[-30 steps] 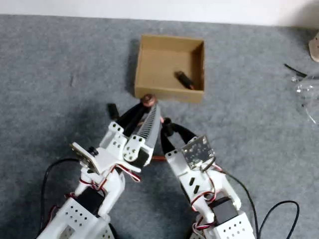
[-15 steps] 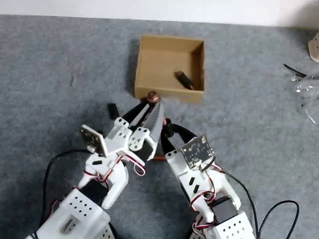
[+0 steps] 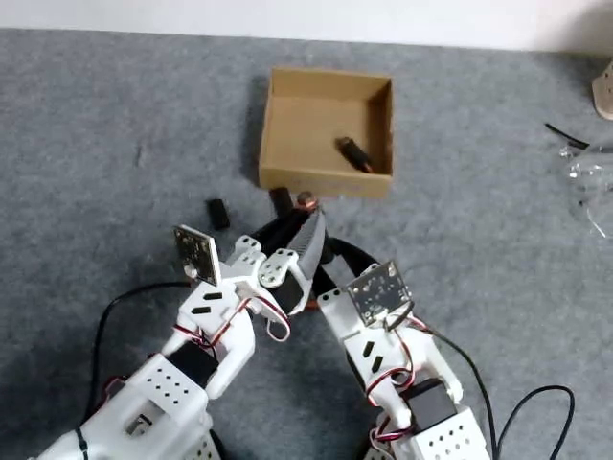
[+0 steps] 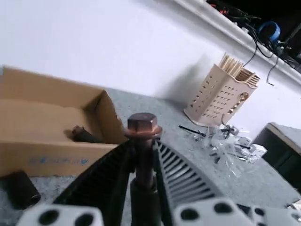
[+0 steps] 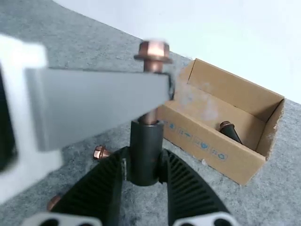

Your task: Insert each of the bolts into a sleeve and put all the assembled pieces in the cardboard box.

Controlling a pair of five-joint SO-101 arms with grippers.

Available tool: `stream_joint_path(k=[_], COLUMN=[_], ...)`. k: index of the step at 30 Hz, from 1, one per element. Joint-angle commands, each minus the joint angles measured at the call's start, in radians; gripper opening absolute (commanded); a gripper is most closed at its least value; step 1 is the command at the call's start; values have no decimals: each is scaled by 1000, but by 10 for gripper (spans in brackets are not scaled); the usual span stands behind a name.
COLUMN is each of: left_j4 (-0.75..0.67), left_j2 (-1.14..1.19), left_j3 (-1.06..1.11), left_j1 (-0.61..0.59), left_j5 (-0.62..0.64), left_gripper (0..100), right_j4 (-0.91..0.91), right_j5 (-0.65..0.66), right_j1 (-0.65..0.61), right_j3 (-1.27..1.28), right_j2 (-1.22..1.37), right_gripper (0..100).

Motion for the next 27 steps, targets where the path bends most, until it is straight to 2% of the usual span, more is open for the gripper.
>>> stream_joint_path(k=[1, 4, 9, 18, 22, 25, 27], left_j4=[-15, -15, -15, -14, 2, 140, 235], left_j2=[1, 1, -1, -1, 1, -1, -1], left_j3=[-41, -15, 33, 61, 62, 21, -28], left_j1=[-2, -2, -50, -58, -58, -50, -56], left_j5=[12, 12, 12, -63, -84, -83, -75], left_gripper=[8, 8, 9, 21, 172, 300, 348], right_j4=[-4, -4, -4, -4, -4, -4, -4], right_j5=[9, 9, 107, 107, 109, 109, 109], right_j1=[-4, -4, -4, -4, -4, -4, -4], right_j3=[127, 127, 127, 127, 127, 127, 127], right_j2=[-18, -18, -18, -18, -18, -18, -18], right_gripper=[5, 8, 6, 6, 6, 6, 6])
